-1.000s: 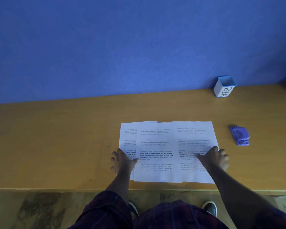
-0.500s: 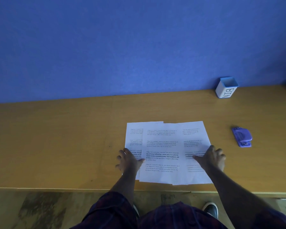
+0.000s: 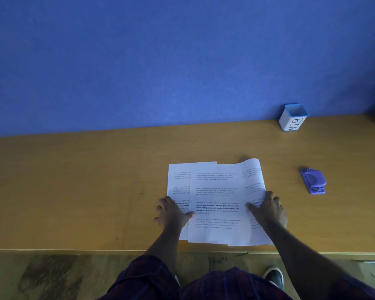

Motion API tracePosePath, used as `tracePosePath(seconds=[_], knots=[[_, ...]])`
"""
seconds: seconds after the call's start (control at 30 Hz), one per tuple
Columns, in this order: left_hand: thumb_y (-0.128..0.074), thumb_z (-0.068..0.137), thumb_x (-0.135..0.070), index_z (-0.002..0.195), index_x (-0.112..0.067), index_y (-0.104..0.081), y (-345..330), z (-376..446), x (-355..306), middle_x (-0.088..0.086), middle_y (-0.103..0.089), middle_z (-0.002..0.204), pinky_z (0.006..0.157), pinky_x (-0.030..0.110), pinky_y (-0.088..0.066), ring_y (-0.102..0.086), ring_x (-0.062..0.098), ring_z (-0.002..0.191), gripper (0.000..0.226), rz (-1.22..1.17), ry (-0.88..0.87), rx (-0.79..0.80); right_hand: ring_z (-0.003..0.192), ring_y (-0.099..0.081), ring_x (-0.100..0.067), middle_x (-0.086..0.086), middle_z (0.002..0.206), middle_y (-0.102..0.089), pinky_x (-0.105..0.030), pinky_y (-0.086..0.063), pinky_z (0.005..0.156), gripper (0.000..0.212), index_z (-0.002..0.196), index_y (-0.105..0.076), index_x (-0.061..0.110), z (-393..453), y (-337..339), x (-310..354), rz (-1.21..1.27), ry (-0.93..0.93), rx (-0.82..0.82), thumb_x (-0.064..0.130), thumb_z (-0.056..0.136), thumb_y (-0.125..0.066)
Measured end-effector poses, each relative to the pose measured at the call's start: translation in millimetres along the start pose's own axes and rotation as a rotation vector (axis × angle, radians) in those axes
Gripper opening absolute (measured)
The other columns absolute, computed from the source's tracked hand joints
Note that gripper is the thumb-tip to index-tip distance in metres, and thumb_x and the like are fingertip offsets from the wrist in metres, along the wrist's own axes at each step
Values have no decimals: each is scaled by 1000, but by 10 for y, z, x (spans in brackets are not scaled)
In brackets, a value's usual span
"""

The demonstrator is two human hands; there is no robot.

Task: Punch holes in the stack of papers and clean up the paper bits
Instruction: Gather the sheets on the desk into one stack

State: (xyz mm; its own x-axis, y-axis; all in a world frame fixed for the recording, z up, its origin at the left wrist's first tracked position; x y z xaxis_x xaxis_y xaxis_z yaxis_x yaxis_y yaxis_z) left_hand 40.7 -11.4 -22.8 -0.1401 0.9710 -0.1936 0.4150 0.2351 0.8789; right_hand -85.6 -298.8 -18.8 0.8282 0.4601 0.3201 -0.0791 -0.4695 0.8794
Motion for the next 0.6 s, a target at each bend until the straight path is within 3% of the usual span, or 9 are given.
tracePosePath(seconds=[0.13, 0.27, 0.4, 0.5, 0.6], knots=[[-86, 64, -63, 146, -12, -29, -2, -33, -16, 8, -40, 143, 101, 55, -46, -50, 30, 131, 112, -63, 3, 14, 108, -63, -38, -15, 125, -59, -42, -51, 80, 78, 134, -41, 14, 48, 17, -71, 227, -87, -19, 59, 79, -71], [-90, 66, -51, 143, -15, -30, -4, -80, -1, 8, -46, 137, 102, 54, -51, -55, 31, 125, 104, -170, 9, 0, 113, -61, -38, -15, 125, -66, -46, -52, 92, 73, 132, -47, 13, 101, 48, -257, 327, -187, -37, 53, 77, -75], [-92, 65, -44, 143, -18, -29, 22, -104, 25, 9, -47, 136, 99, 54, -54, -56, 32, 124, 104, -225, 6, -14, 108, -62, -36, -10, 113, -72, -45, -46, 97, 53, 121, -61, 19, 122, 68, -438, 350, -225, -61, 49, 80, -74], [-94, 64, -39, 145, -18, -25, 38, -112, 30, 11, -45, 136, 98, 57, -54, -57, 37, 124, 108, -251, 13, -12, 88, -66, -35, -7, 93, -74, -46, -55, 86, 29, 95, -68, 19, 140, 55, -515, 420, -206, -61, 44, 81, -72], [-95, 63, -37, 145, -18, -25, 49, -107, 44, 12, -44, 134, 95, 57, -55, -58, 38, 122, 110, -258, 13, -15, 80, -65, -35, -7, 84, -73, -38, -55, 73, 25, 90, -73, 17, 161, 54, -546, 461, -174, -61, 40, 80, -73]])
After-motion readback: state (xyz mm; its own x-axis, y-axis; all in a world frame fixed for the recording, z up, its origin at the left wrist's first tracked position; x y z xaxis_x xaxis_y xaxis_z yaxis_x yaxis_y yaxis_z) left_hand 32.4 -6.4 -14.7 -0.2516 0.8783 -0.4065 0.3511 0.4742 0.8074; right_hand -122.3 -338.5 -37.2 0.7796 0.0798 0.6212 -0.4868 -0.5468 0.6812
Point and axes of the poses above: each hand's wrist, its own z-axis towards the middle knuckle, its own y-axis out of the back of the hand, x = y × z, the point moved 3 cm from there along z, towards the middle knuckle
